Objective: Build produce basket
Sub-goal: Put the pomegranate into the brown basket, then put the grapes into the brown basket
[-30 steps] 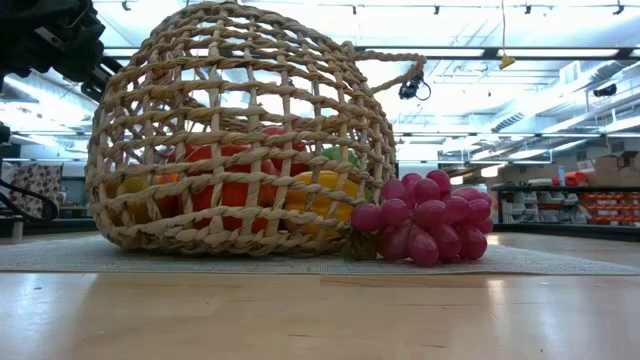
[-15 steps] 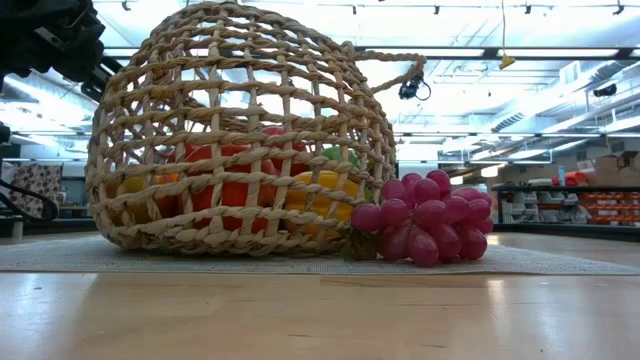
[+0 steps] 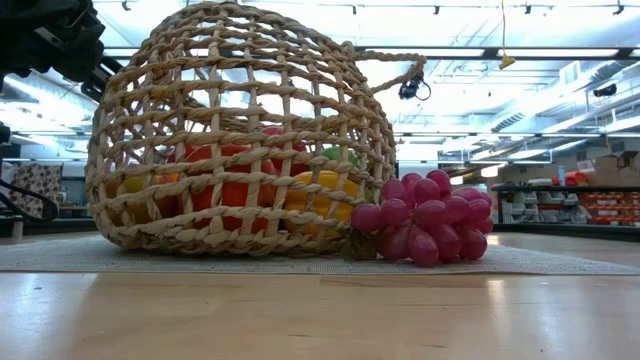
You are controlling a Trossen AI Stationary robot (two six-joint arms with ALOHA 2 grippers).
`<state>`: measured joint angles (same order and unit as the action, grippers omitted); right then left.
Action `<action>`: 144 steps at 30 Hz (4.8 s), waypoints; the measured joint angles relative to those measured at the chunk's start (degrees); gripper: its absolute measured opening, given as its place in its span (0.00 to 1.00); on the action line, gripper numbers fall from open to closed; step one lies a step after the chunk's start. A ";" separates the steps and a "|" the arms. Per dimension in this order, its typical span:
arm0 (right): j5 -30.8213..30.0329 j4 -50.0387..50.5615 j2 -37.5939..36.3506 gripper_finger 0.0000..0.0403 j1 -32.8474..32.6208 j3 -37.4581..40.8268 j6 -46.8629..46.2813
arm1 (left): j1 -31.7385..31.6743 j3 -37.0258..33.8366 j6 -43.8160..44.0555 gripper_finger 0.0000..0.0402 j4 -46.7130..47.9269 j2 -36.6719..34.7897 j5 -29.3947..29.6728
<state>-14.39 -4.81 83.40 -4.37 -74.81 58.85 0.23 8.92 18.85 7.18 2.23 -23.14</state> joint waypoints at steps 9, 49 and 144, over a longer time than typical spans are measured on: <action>1.90 -4.46 0.74 0.90 4.91 -0.02 -43.40 | 0.01 0.00 -0.03 0.30 0.00 0.01 0.00; 11.00 19.02 30.99 0.92 9.37 -23.63 -66.14 | 0.02 0.00 0.00 0.30 0.00 0.01 0.00; -5.18 -2.01 19.52 0.86 -19.22 28.20 -75.32 | 0.01 0.00 -0.04 0.30 0.02 0.01 0.00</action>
<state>-19.57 -6.82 102.91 -23.59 -46.61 -16.47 0.24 8.93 18.81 7.20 2.24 -23.14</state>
